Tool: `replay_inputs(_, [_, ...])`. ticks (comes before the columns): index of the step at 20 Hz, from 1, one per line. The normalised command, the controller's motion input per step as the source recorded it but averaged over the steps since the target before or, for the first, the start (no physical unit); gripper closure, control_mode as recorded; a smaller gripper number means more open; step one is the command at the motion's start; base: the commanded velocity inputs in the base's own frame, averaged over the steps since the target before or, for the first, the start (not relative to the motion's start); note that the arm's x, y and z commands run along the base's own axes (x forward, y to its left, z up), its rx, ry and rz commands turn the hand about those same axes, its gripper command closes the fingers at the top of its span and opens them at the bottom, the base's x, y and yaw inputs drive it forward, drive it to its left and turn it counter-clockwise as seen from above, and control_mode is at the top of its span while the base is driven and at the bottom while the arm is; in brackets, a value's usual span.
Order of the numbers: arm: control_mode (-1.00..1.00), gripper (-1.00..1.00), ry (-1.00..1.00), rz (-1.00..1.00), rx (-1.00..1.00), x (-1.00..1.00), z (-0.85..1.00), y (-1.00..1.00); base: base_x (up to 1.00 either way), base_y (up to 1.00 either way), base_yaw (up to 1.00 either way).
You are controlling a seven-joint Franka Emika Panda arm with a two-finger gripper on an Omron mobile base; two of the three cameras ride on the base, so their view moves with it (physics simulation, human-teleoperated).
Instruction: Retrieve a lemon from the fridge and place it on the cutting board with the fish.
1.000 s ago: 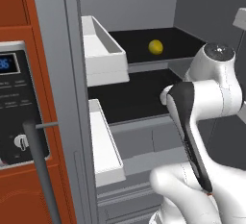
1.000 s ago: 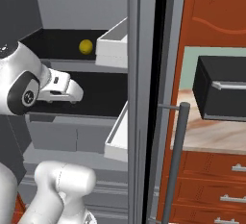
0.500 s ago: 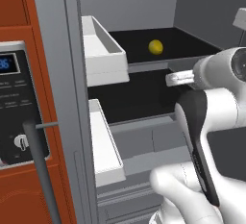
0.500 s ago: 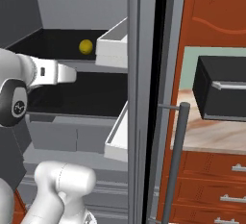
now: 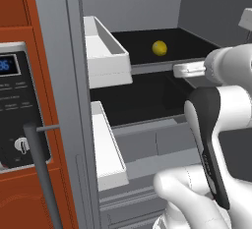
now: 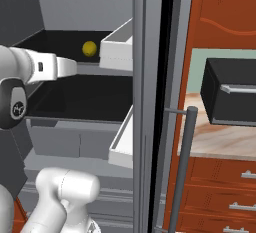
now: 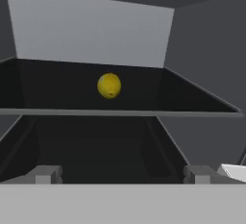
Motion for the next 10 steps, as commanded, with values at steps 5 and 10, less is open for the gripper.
replay_inputs(5, [-1.0,-1.0,0.08,0.0,0.05,0.09,0.0,-0.1,0.0,0.0,0.0])
replay_inputs(10, [-1.0,-1.0,0.0,0.0,0.14,0.0,0.0,0.0,0.0,0.0,0.0])
